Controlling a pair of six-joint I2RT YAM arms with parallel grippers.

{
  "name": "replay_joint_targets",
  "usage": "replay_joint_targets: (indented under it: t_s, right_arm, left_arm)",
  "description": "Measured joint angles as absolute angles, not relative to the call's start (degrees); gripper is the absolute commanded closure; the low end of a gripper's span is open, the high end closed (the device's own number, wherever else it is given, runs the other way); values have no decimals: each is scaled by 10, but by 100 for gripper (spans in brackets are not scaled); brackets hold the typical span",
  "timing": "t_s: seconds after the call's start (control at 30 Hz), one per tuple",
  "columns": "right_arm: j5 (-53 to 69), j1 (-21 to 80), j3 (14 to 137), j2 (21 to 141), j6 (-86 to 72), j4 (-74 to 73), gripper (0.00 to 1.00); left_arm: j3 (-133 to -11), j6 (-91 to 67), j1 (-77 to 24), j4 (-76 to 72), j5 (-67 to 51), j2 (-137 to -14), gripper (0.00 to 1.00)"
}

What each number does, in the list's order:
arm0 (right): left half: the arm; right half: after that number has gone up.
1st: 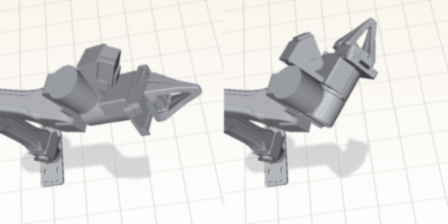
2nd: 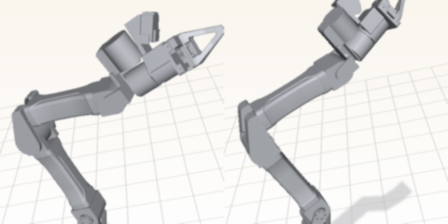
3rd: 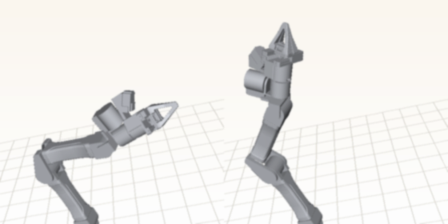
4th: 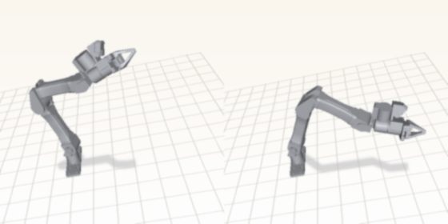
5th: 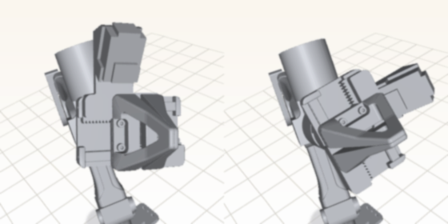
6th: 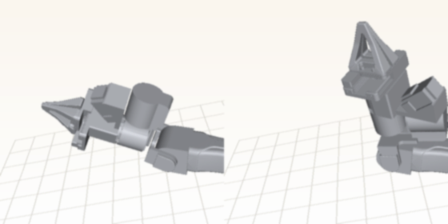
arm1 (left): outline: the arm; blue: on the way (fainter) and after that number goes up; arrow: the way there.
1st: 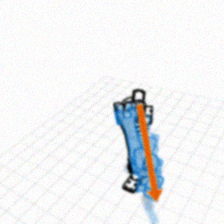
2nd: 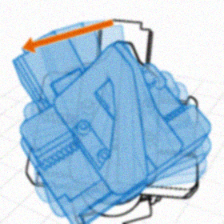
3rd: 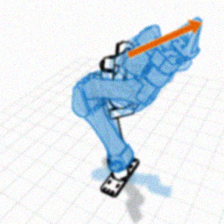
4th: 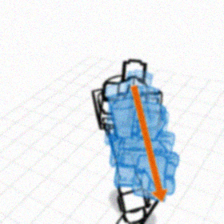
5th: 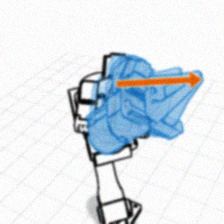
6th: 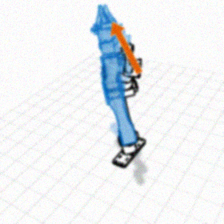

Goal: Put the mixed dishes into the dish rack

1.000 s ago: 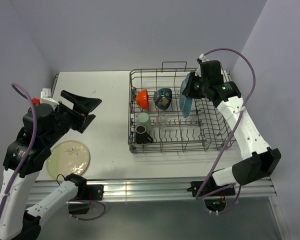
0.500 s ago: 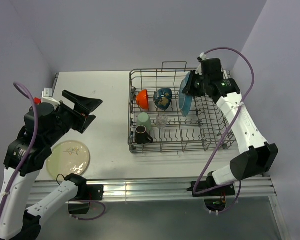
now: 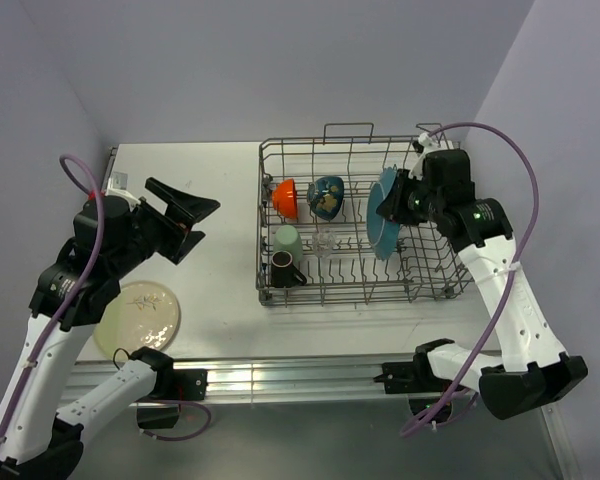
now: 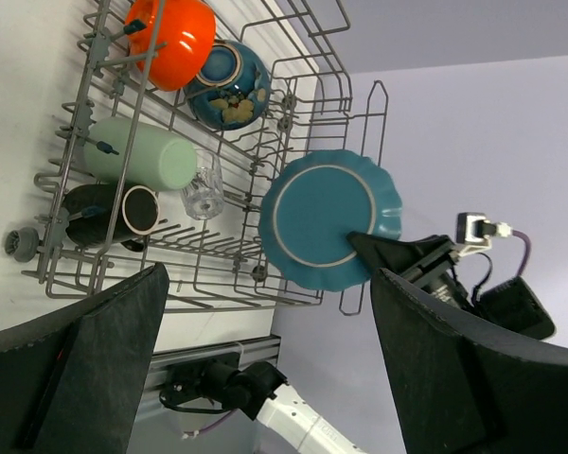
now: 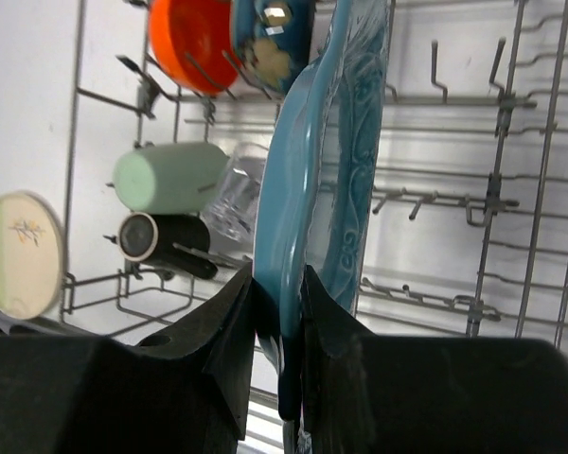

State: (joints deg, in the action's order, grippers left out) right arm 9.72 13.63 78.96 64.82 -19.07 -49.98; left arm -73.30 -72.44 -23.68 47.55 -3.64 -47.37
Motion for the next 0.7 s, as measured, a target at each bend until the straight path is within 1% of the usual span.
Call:
replay_joint_targets:
  t_s: [0.2,0.5,0.7]
  right_arm:
    - [110,136,738,647,-190,-503,100]
    - [119,138,722,637,-186,-498,100]
    - [105,160,672,627,-184,-485,100]
  left_arm:
    - [-733,-724,-237,475,-38,-471,6]
    - [-727,-727,-237,474,-38,-457,6]
    - [-724,-729,-237,474,-39,-456,7]
